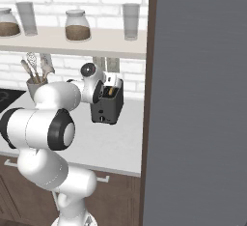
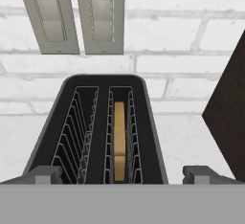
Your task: Start the toaster. Once the lever pops up, take the bread to the plate on the dining counter.
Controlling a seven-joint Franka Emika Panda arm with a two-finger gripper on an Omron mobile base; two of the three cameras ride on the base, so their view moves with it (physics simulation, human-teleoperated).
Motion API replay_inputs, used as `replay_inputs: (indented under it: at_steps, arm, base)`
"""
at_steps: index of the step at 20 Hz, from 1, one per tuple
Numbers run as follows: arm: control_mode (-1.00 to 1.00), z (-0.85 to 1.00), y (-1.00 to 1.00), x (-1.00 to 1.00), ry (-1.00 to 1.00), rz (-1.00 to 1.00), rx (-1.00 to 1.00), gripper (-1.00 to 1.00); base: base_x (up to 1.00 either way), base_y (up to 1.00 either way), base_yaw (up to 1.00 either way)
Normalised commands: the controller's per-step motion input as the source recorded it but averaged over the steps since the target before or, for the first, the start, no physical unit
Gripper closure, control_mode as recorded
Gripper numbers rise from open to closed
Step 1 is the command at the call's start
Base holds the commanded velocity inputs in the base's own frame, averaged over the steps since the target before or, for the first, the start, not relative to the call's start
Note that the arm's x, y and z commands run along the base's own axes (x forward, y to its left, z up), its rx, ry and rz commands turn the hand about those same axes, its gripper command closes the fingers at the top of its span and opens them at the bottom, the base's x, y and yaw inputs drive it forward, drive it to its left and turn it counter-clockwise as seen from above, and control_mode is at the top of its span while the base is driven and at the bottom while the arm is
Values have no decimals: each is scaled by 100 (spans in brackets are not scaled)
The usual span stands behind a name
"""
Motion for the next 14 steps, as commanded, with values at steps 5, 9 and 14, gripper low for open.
replay_inputs:
  at_steps: [5,9,14]
  arm:
    - [-100,0,0,0,0,0,0,-100]
    - [-100,0,0,0,0,0,0,-100]
    - [-100,0,0,0,0,0,0,-100]
  base:
    - [0,0,0]
    - [0,0,0]
    - [0,0,0]
